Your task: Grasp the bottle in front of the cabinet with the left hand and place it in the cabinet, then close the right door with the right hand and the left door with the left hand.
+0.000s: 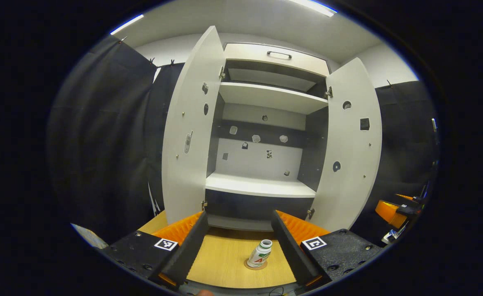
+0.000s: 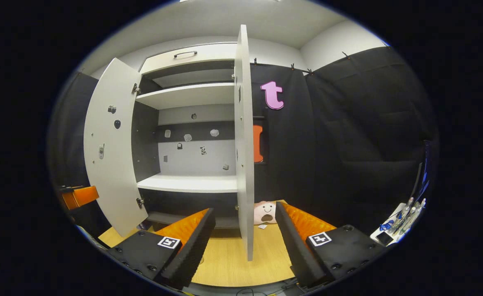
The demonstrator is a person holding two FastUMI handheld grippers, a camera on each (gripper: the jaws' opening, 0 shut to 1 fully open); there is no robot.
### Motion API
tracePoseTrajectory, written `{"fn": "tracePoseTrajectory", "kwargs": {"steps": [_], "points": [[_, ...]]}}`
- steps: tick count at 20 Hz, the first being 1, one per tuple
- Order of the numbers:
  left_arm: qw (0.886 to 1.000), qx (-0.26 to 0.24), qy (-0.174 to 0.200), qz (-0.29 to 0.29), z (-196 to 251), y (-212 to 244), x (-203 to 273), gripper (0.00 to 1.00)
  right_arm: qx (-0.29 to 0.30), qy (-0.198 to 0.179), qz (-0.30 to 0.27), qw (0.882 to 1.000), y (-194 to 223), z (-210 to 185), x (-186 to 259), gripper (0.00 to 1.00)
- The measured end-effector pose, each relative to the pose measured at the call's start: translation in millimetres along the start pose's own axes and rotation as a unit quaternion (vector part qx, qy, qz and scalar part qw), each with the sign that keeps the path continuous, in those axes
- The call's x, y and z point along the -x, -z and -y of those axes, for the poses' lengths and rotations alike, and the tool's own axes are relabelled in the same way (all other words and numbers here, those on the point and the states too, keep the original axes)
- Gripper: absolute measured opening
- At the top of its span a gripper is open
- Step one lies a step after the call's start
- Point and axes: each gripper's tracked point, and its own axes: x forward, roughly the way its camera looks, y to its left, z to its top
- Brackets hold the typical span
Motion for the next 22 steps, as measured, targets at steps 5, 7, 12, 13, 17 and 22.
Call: {"fn": "tracePoseTrajectory", "kwargs": {"steps": [5,7,12,13,17,22], "points": [[1.0,0.006,0.002,-0.003,1.5,4.3,-1.2,0.95,-0.008,-0.003,-0.012,1.0,7.9,2.1,-0.1,0.97],[1.0,0.006,0.007,-0.01,5.5,12.6,-5.0,0.95,0.003,0.0,-0.009,1.0,8.0,3.8,0.4,0.97],[0.999,0.016,0.028,-0.033,24.3,44.5,-22.9,0.95,0.018,0.006,-0.012,1.0,10.7,10.9,-0.1,0.97],[0.999,0.019,0.036,-0.034,29.3,51.2,-27.3,0.95,0.02,0.007,-0.014,1.0,12.2,12.9,-0.4,0.97],[0.998,0.022,0.062,-0.022,49.7,80.5,-52.1,0.95,0.027,0.013,-0.018,0.999,13.1,20.0,-6.6,0.97],[0.997,-0.017,0.072,-0.022,67.3,128.4,-92.2,0.95,0.029,0.011,-0.026,0.999,16.7,24.5,-13.5,0.97]]}}
